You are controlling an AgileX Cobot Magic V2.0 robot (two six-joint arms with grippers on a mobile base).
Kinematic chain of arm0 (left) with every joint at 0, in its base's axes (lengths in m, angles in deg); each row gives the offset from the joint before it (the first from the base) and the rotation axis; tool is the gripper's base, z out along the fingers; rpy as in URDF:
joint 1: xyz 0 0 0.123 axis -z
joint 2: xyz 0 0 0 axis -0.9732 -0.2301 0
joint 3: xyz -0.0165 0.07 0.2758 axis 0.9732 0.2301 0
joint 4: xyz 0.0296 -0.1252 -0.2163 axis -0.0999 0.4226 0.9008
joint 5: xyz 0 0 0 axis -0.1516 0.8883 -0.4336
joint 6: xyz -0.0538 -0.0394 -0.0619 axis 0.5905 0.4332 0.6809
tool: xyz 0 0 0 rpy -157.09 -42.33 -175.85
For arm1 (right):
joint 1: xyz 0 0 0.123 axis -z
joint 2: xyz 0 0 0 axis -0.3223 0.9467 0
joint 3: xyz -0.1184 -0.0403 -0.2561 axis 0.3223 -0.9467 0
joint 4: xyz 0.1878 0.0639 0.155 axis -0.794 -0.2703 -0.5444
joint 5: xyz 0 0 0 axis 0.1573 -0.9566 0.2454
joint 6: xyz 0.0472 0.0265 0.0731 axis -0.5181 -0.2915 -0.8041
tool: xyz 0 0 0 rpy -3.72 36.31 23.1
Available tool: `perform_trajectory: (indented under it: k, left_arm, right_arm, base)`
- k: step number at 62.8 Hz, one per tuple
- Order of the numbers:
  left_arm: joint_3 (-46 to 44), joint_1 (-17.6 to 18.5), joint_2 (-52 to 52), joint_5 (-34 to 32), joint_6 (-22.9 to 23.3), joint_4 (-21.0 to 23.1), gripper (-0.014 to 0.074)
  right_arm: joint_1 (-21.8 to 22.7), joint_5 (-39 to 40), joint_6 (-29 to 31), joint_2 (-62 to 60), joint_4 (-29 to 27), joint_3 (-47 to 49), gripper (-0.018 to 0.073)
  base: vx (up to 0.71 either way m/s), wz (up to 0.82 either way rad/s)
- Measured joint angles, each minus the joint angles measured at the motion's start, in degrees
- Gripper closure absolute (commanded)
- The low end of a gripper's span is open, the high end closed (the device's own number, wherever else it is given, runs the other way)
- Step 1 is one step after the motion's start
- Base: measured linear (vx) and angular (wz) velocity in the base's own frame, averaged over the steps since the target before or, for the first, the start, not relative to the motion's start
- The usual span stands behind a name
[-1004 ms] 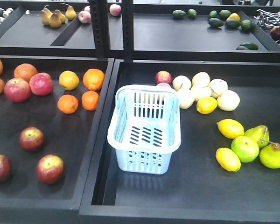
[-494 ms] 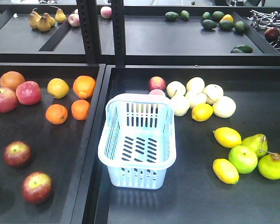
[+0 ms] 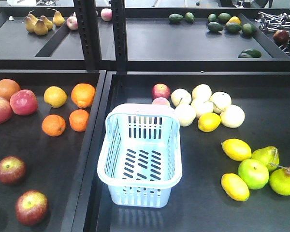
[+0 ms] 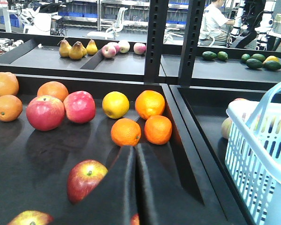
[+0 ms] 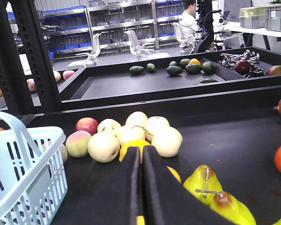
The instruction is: Pick three apples into basket with both arms
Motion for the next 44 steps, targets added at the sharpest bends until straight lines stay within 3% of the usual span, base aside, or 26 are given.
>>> perform_trajectory:
  k: [44]
  left_arm:
    - [0.00, 0.00, 0.00, 0.00, 0.00, 0.00, 0.0603]
  right_arm:
    - [0.00, 0.00, 0.00, 0.00, 0.00, 0.00, 0.0564]
  base:
    - [0.02, 0.00]
